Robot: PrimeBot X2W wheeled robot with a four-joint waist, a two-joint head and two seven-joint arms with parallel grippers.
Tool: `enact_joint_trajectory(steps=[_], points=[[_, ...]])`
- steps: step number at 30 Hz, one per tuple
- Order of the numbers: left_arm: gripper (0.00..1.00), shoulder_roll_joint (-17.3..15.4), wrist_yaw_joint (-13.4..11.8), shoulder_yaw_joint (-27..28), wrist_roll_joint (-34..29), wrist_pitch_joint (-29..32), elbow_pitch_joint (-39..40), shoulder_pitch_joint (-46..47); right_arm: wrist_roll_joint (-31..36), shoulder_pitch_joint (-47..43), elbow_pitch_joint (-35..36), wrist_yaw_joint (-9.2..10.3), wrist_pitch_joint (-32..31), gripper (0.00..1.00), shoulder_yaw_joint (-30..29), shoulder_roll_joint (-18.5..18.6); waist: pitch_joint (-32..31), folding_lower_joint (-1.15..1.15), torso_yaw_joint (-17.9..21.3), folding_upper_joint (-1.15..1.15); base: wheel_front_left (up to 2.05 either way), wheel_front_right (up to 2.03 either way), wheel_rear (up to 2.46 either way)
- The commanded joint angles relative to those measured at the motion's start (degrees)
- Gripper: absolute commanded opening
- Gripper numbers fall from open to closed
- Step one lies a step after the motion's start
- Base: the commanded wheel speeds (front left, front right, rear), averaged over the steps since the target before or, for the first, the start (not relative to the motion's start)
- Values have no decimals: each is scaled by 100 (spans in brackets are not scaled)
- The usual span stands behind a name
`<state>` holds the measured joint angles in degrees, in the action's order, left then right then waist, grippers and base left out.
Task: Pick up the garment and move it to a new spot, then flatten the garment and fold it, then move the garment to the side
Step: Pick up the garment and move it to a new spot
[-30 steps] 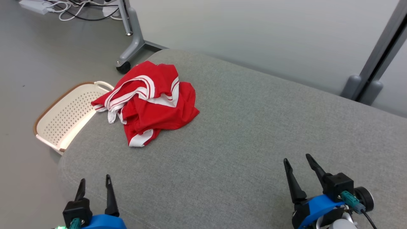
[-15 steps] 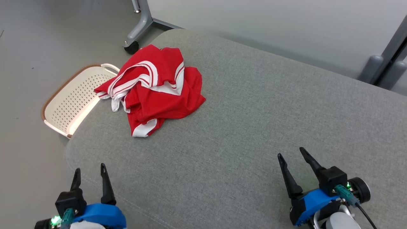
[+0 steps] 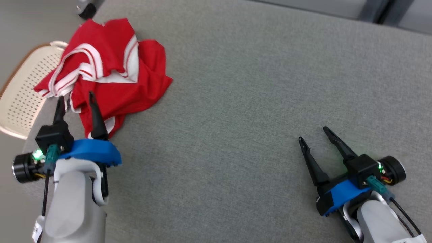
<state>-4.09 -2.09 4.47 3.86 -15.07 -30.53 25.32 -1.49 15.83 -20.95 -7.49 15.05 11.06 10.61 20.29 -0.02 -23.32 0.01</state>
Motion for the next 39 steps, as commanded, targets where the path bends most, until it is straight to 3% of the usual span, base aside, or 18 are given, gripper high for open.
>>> enact_joint_trajectory(steps=[1, 9, 15, 20, 21, 22, 26, 34, 39], points=[[100, -81, -37, 1, -86, -15, -44, 196, -27, 86, 55, -1, 19, 100, 38, 88, 88, 2, 75, -1, 0, 0, 0], [100, -376, -38, -232, -424, -16, -714, 1199, -192, 224, 327, 0, 5, 100, 274, 316, 469, 2, 538, -1, 0, 0, 0], [100, -597, -347, -221, -552, -14, -1838, 1776, -265, 277, 393, 0, 4, 100, 351, 315, 569, 2, 808, -1, 0, 0, 0], [100, -577, -618, -65, -398, -8, -2596, 2087, -285, 242, 381, 0, 5, 100, 278, 296, 562, 2, 915, -1, 0, 0, 0], [85, -571, -613, -63, -382, -10, -2671, 2131, -288, 242, 375, 0, 5, 100, 259, 290, 552, 2, 923, -1, 0, 0, 0], [0, -553, -574, -62, -336, -11, -2713, 2163, -291, 240, 363, 0, 5, 100, 234, 280, 538, 2, 925, -1, 0, 0, 0], [0, -554, -490, -38, -256, -14, -2459, 2204, -282, 213, 328, 0, 6, 100, 163, 225, 460, 2, 910, -1, 0, 0, 0], [0, -478, 150, -551, -414, -14, -1123, 1956, -356, 8, 228, -1, 11, 100, -54, -167, -97, 2, 932, -1, 0, 0, 0], [0, -295, 575, -1013, -437, -15, -593, 1994, -374, -185, 71, -1, 11, 100, -158, -519, -667, 2, 1237, -1, 0, 0, 0]])
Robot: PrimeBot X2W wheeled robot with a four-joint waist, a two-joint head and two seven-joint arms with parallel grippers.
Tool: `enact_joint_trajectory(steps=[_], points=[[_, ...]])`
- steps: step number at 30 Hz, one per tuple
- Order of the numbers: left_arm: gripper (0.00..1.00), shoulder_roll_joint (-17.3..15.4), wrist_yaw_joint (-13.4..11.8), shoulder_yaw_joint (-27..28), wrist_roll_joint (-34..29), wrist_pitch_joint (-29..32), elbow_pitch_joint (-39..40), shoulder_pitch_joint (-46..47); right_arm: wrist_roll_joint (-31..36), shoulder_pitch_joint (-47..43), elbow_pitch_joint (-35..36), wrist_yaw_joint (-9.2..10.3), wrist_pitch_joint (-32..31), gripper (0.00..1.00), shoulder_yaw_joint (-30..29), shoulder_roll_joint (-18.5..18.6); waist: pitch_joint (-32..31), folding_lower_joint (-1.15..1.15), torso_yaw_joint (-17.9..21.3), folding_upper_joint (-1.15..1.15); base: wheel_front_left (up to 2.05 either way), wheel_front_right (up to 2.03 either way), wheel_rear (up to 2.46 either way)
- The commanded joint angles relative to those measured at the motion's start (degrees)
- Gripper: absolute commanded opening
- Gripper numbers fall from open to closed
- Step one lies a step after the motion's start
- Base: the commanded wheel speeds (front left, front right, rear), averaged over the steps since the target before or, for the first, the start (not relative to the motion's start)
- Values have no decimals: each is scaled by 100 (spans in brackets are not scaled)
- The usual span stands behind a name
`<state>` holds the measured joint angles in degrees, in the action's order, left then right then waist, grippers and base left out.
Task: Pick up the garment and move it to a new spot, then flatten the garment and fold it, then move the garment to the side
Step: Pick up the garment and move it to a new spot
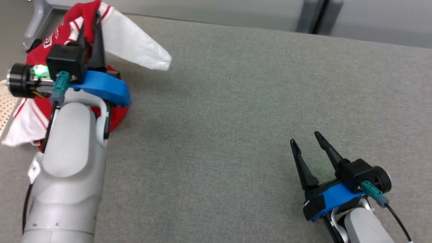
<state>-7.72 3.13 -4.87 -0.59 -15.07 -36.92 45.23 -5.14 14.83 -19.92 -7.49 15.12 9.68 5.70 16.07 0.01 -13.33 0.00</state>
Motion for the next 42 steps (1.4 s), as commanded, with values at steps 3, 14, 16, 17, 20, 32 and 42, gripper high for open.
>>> enact_joint_trajectory(steps=[3, 14, 16, 17, 20, 32, 42], points=[[0, 119, 167, -261, 9, -16, 135, 7, -13, -157, -80, -1, 5, 100, -17, -110, -421, -1, 416, 0, 0, 0, 0], [0, 471, 403, -1055, 697, -16, 456, -49, -6, -381, -267, -1, 5, 100, -74, -264, -853, -1, 1880, 0, 0, 0, 0], [0, 489, 407, -1291, 916, -15, 566, 5, -4, -389, -295, -1, 4, 100, -70, -270, -867, -1, 2168, 0, 0, 0, 0], [0, 493, 411, -1496, 1138, -16, 689, 31, -10, -401, -300, -1, 4, 100, -93, -274, -868, -1, 2289, 0, 0, 0, 0], [0, 481, 273, -2038, 1704, -15, 965, 72, -41, -452, -344, -1, 4, 100, -138, -275, -887, -1, 2576, 0, 0, 0, 0], [0, 455, -230, -2794, 2312, -16, 656, -1046, -128, -677, -301, -1, 4, 100, -341, -277, -1119, -1, 2409, 0, 0, 0, 0], [0, -81, -244, -1879, 1950, -16, 351, -2858, 0, -881, -255, -1, 4, 100, -488, -271, -1434, -1, 1873, 0, 0, 0, 0]])
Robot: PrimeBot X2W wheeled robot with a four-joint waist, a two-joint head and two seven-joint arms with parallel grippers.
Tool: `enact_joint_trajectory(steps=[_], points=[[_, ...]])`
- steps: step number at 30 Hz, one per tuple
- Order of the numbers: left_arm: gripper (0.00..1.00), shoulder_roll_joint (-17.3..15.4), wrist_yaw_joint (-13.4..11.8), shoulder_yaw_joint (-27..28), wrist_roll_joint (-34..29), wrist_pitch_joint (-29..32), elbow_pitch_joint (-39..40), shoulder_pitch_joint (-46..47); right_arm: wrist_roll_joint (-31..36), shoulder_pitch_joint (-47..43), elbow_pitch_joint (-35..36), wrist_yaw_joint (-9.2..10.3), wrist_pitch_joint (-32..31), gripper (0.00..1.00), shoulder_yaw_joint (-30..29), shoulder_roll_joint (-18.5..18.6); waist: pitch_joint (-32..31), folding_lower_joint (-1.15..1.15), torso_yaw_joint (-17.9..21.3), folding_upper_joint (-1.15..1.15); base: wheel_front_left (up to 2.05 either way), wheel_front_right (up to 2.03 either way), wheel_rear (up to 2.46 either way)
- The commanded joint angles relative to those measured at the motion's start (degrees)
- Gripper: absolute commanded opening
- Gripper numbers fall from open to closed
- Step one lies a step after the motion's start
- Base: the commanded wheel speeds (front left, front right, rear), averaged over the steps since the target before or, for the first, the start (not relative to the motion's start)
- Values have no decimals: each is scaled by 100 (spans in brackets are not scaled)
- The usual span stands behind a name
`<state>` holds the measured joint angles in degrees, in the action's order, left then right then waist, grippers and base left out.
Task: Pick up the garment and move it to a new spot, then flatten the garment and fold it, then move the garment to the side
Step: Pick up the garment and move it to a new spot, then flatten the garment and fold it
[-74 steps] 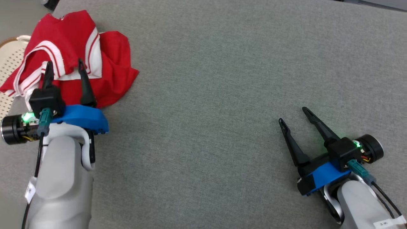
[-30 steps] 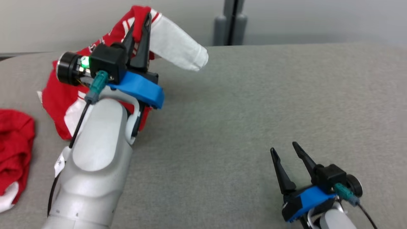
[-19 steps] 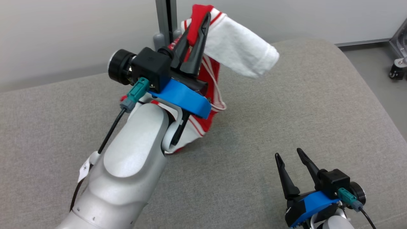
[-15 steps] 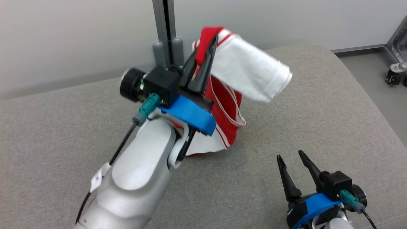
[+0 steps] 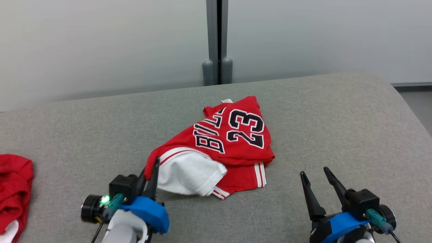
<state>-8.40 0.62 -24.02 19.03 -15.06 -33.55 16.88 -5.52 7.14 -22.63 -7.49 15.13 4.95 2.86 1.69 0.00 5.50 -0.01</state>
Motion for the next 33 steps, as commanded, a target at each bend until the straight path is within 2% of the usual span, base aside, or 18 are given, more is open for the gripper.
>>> enact_joint_trajectory(steps=[1, 2, 3, 4, 5, 11, 16, 24, 30, 33], points=[[0, -35, -15, 135, -33, -17, 20, -150, 36, -112, 11, -1, 3, 100, -39, 13, -24, 0, -60, 1, 0, 0, 0], [0, -67, -88, 432, -43, -17, 35, -394, 39, -128, 10, -1, 3, 100, -35, 11, -73, 0, -131, 1, 0, 0, 0], [21, -84, -131, 568, -55, -17, 52, -492, 35, -142, 12, -1, 3, 100, -31, 11, -91, 0, -151, 1, 0, 0, 0], [69, -79, -160, 713, -79, -17, 82, -579, 33, -153, 18, -1, 3, 100, -20, 11, -112, 0, -172, 1, 0, 0, 0], [100, -53, -192, 857, -95, -17, 88, -671, 32, -156, 24, -1, 2, 100, -7, 13, -129, 0, -183, 1, 0, 0, 0], [100, 184, -363, 1761, -188, -17, 400, -1125, -1, -192, 40, -1, 2, 100, 73, 12, -226, 0, -179, 1, 0, 0, 0], [100, 398, -168, 1936, -442, -17, 525, -1340, 4, -224, 41, -1, 2, 100, 106, 11, -249, 0, -176, 1, 0, 0, 0], [100, 545, 218, 1463, -767, -17, 122, -1365, 49, -217, -12, -1, 2, 100, 154, 12, -138, 0, -161, 1, 0, 0, 0], [100, 553, 269, 859, -499, -18, -317, -1279, 110, -172, -78, -1, 2, 100, 154, 11, -42, 0, -132, 1, 0, 0, 0], [100, 549, 194, 557, -347, -17, -554, -1169, 133, -134, -93, -1, 2, 100, 155, 11, 19, 0, -114, 1, 0, 0, 0]])
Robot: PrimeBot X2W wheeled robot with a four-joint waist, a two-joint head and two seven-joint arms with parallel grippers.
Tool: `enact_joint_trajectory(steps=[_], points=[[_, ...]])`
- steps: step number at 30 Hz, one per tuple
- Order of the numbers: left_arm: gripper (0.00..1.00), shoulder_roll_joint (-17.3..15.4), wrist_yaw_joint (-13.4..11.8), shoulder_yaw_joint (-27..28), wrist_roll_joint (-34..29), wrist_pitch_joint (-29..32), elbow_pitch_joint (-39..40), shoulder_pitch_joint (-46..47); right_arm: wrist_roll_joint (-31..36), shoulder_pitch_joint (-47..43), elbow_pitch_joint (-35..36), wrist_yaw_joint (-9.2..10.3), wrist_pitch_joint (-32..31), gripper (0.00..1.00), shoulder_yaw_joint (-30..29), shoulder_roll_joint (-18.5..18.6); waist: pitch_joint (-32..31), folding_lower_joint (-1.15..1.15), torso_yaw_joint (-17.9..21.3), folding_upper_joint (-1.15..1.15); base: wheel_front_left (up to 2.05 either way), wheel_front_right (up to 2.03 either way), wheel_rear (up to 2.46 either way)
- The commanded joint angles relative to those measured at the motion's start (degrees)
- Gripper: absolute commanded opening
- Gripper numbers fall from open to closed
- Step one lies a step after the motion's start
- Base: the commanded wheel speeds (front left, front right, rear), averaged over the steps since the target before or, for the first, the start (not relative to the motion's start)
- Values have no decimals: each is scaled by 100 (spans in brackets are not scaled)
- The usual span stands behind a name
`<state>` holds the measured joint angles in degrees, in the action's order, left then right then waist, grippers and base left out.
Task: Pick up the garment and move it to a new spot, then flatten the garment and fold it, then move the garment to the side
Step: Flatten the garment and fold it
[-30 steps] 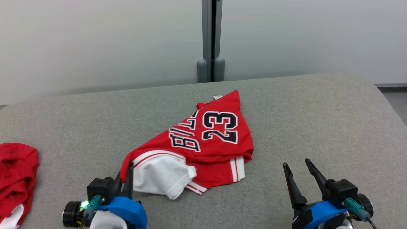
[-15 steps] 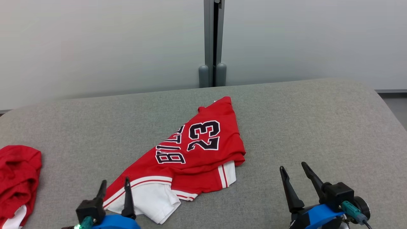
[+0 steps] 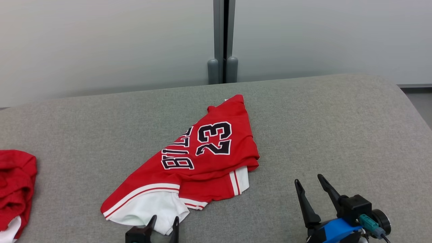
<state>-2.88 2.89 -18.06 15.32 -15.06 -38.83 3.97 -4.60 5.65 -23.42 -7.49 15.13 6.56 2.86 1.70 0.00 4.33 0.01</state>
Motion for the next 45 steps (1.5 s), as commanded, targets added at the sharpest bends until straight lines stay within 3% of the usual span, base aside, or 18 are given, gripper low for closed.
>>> enact_joint_trajectory(steps=[1, 8, 9, 10, 11, 19, 24, 25, 26, 30, 36, 45], points=[[100, -1, -70, -106, 80, -17, -136, 158, 50, 39, -17, -1, 2, 100, -9, 11, 47, 0, 11, -1, 0, 0, 0], [100, 0, -191, -561, 429, 4, -727, 426, 59, 121, -45, -1, 2, 100, -15, 23, 203, 0, 36, -1, 0, 0, 0], [69, 0, -220, -615, 487, 8, -816, 466, 55, 115, -47, -1, 2, 100, -19, 25, 220, 0, 35, -1, 0, 0, 0], [13, 0, -265, -610, 544, 16, -848, 526, 52, 113, -49, -1, 2, 100, -29, 29, 232, 0, 28, -1, 0, 0, 0], [0, 0, -316, -599, 567, 15, -829, 587, 50, 114, -49, -1, 2, 100, -45, 30, 241, 0, 16, -1, 0, 0, 0], [0, 1, -456, -360, -31, -10, 475, 614, -7, -19, -50, -1, 2, 100, -195, 19, 82, 0, -295, -1, 0, 0, 0], [0, 4, -296, -388, -384, -10, 925, 606, -111, -25, -45, -1, 2, 100, -80, 12, 13, 0, -437, -1, 0, 0, 0], [37, 4, -230, -437, -406, -10, 944, 606, -131, -14, -44, -1, 2, 100, -59, 12, 23, 0, -459, -1, 0, 0, 0], [100, 5, -111, -527, -359, -10, 938, 605, -144, -1, -43, -1, 2, 100, -64, 12, 40, 0, -486, -1, 0, 0, 0], [100, -2, 90, -874, -211, -10, 909, 725, -126, 81, -44, -1, 2, 100, -78, 12, 153, 0, -616, -1, 0, 0, 0], [100, 1, -72, -1159, 34, -10, 932, 699, 77, 301, -198, -1, 3, 100, -223, 49, 448, 0, -986, -1, 0, 0, 0], [100, 5, -253, -1212, 126, -10, 1138, 829, 427, 934, -998, -1, 3, 100, -732, 217, 952, 0, -1701, -1, 0, 0, 0]])
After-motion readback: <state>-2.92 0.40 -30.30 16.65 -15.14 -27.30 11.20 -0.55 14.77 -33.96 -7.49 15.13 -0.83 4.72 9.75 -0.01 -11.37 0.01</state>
